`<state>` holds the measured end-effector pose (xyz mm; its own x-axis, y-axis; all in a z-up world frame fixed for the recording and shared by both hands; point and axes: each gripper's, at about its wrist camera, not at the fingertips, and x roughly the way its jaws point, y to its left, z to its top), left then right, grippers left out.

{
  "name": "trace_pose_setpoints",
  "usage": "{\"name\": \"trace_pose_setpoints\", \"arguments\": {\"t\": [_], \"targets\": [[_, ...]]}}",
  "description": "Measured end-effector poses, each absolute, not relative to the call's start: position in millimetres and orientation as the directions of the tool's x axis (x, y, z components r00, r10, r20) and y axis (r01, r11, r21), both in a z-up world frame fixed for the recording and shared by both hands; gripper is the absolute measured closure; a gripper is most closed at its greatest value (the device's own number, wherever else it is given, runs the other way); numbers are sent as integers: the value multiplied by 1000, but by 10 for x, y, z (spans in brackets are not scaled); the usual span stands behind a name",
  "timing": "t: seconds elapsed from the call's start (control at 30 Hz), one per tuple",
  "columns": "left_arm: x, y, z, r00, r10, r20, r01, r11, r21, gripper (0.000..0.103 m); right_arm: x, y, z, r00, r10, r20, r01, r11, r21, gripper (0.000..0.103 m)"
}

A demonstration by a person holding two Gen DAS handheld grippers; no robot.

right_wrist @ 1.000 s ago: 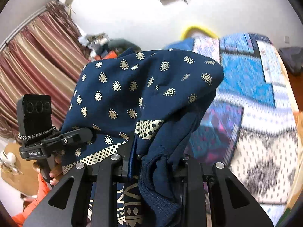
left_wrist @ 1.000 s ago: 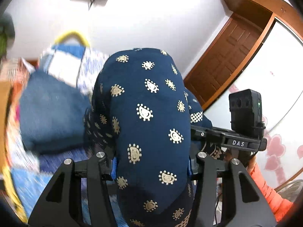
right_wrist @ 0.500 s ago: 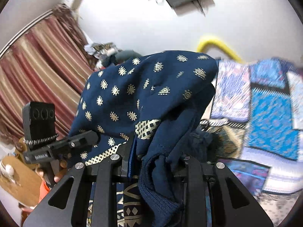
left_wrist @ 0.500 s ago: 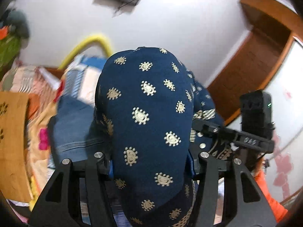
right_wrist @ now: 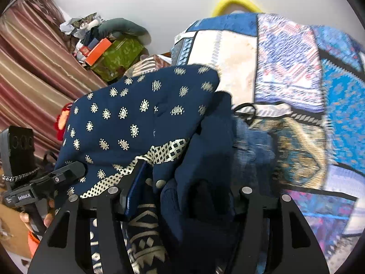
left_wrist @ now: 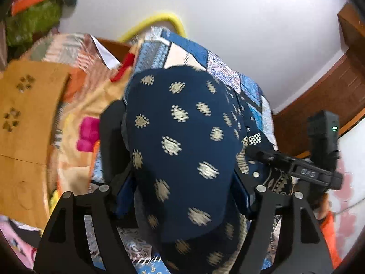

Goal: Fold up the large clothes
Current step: 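Set the folded hoodie down on the bed and open both grippers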

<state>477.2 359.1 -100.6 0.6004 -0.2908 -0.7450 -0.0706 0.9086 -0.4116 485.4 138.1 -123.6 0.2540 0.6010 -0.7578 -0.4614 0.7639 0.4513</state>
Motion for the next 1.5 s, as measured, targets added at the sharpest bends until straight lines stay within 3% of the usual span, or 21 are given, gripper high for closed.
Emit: {"name": "trace_pose_setpoints", "arguments": {"t": [0.07,0.17,0.23,0.47,0.7,0.9,1.1,1.27,1.43,1.5], "targets": [[4633,3518,-869,627,-245,-740,-66,929,-364,29,4840,1345,-1056,312,563,-766,-474,791,388,48],[4376,3394,-793,645,-250,-722,-33,935,-353,16,4664,1264,-907,379,528,-760,-520,801,297,44],[4210,3339,-792,646,-231,-727,-32,944,-329,15,4597,1242,-952,392,505,-769,-539,803,252,32],[3747,3306,-879,632,-73,-772,-120,975,-190,15,4283,1029,-1236,370,437,-820,-542,818,192,31],[3217,3083,-404,699,-16,-715,-113,985,-132,15,3710,635,-657,457,503,-734,-549,808,211,31],[2560,2616,326,829,-9,-559,-57,993,-100,15,2990,341,176,582,608,-540,-603,768,214,31],[1689,2043,953,947,-22,-320,14,1000,-27,15,2200,88,788,650,689,-320,-662,720,206,31],[1116,1662,1117,987,40,-155,-35,999,40,15,1577,-46,990,687,708,-164,-690,706,158,31],[674,1425,1057,996,74,-50,-72,996,55,14,1166,-98,946,721,688,-88,-680,726,103,31],[585,1394,1012,995,90,-33,-89,995,41,10,1054,-107,911,742,665,-83,-659,747,85,31]]}}
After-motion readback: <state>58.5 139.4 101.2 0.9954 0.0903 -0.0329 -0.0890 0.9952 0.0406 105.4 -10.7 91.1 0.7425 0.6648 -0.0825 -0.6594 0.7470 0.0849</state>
